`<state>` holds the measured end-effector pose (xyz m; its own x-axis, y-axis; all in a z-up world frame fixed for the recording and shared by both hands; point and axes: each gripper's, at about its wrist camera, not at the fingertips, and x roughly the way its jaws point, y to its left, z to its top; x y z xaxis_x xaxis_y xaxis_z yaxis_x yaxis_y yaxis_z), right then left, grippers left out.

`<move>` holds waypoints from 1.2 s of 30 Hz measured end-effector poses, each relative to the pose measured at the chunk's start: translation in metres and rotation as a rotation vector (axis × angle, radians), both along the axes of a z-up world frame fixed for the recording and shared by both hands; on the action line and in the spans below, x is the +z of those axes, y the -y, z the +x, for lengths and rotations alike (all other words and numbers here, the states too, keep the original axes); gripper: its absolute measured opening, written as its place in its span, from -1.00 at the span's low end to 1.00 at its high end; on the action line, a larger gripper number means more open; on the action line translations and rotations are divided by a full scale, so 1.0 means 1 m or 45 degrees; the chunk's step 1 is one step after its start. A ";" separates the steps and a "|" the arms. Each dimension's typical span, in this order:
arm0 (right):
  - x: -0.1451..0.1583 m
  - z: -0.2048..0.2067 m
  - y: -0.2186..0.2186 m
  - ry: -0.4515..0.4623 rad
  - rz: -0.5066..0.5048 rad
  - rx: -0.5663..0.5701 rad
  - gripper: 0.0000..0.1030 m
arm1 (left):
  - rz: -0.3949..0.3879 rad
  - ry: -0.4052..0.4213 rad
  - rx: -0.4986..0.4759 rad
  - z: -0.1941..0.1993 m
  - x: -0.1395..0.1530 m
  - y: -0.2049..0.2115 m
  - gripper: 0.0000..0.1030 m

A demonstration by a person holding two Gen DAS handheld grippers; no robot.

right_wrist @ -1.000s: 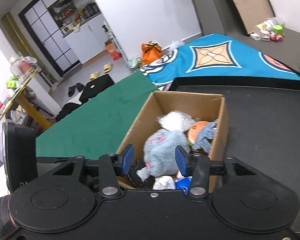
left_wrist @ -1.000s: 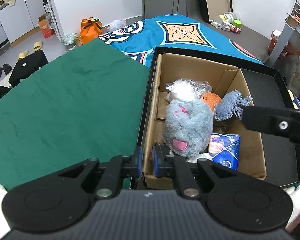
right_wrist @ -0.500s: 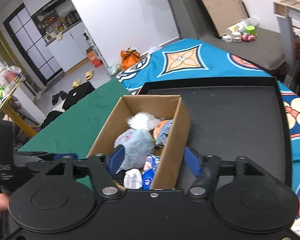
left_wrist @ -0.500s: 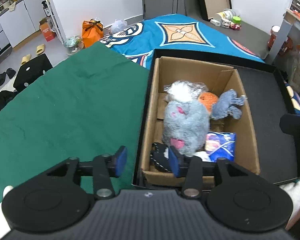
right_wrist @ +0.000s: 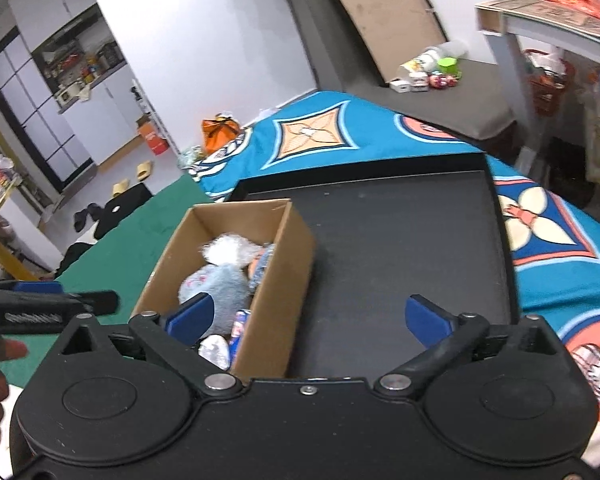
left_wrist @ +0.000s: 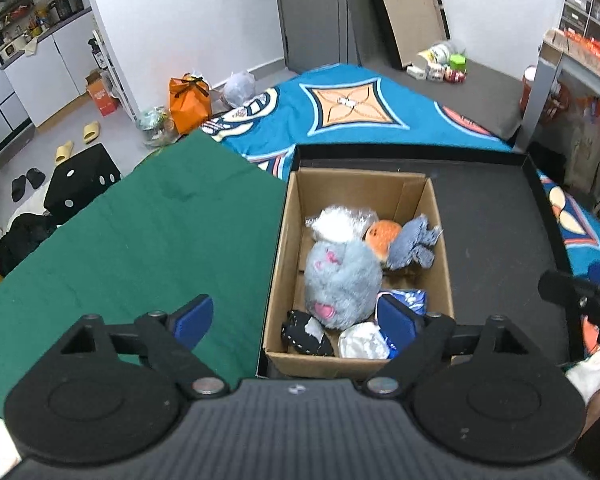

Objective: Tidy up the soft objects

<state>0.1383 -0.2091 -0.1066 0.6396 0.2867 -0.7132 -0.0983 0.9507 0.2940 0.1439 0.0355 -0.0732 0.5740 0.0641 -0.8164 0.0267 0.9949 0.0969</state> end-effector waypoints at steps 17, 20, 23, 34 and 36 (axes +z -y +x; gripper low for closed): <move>0.040 -0.032 0.040 0.032 -0.035 -0.188 1.00 | -0.036 0.104 -0.030 -0.029 0.039 0.003 0.88; 0.049 -0.039 0.042 0.030 0.003 -0.178 1.00 | -0.052 0.119 -0.030 -0.037 0.047 0.001 0.88; 0.061 -0.047 0.042 0.046 -0.006 -0.165 1.00 | -0.057 0.127 -0.024 -0.044 0.054 0.000 0.88; 0.080 -0.069 0.047 0.085 -0.057 -0.200 1.00 | -0.074 0.210 -0.021 -0.070 0.082 -0.006 0.90; 0.080 -0.072 0.046 0.083 -0.063 -0.194 1.00 | -0.070 0.219 -0.019 -0.074 0.085 -0.007 0.93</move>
<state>0.0666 -0.2555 -0.0262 0.7184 0.1481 -0.6797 0.0308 0.9693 0.2438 0.0697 0.0426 0.0120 0.7062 0.0128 -0.7079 0.0289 0.9985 0.0469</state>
